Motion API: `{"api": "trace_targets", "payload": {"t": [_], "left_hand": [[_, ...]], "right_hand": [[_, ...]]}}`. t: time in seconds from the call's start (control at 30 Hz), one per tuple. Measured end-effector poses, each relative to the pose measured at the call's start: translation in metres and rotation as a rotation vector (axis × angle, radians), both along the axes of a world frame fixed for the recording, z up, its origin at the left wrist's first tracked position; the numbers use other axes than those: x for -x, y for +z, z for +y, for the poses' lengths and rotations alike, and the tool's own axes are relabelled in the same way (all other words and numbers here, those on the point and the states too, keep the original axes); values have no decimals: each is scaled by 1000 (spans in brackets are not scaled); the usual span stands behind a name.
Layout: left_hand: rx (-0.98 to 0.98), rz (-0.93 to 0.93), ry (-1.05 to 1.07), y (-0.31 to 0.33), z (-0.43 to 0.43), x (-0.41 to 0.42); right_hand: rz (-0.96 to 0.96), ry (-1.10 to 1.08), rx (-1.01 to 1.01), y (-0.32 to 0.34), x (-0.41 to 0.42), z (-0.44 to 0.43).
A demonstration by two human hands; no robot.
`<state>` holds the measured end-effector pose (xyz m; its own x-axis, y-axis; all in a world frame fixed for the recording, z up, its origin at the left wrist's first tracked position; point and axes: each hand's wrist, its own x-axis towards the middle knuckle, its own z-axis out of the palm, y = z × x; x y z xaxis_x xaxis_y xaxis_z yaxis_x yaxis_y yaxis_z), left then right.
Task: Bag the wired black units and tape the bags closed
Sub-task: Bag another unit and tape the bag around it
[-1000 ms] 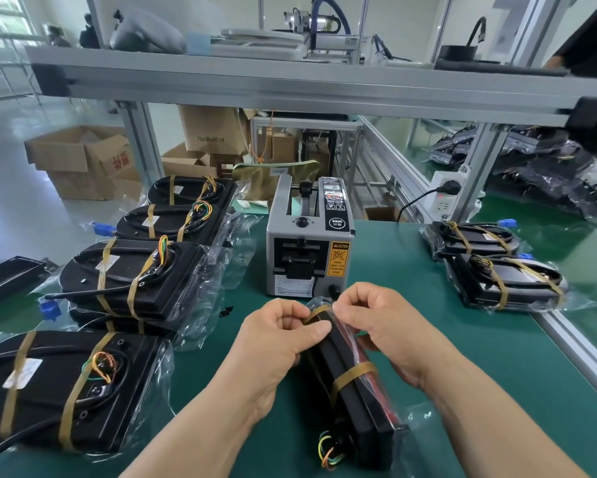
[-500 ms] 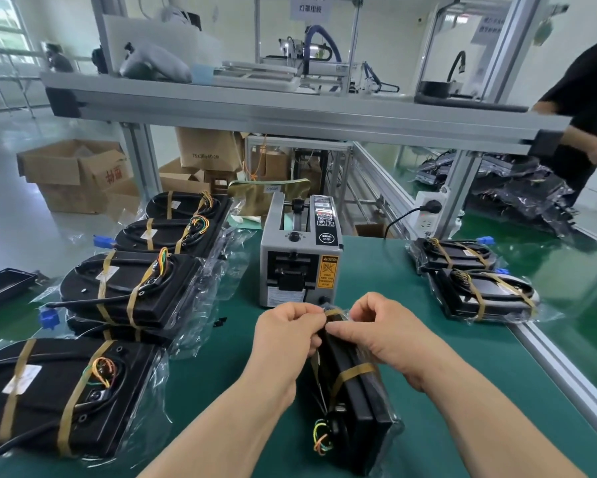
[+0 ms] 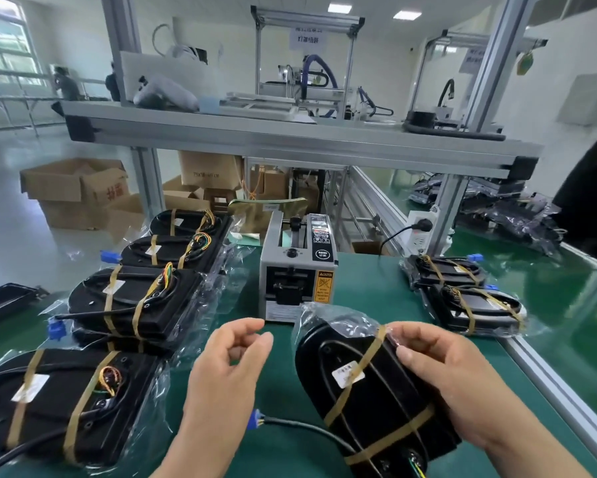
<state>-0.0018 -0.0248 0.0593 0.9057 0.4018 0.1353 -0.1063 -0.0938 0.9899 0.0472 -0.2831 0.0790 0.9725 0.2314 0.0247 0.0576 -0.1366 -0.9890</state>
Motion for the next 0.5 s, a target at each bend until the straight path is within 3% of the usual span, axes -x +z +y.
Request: {"api": "trace_targets", "payload": {"t": [0.17, 0.37, 0.5], "left_hand": [[-56, 24, -157, 10, 6, 14], [-123, 68, -550, 35, 29, 41], [-219, 15, -483, 55, 53, 65]], "right_hand": [[-8, 110, -281, -11, 8, -2], [38, 295, -432, 2, 12, 18], [47, 437, -411, 19, 10, 54]]}}
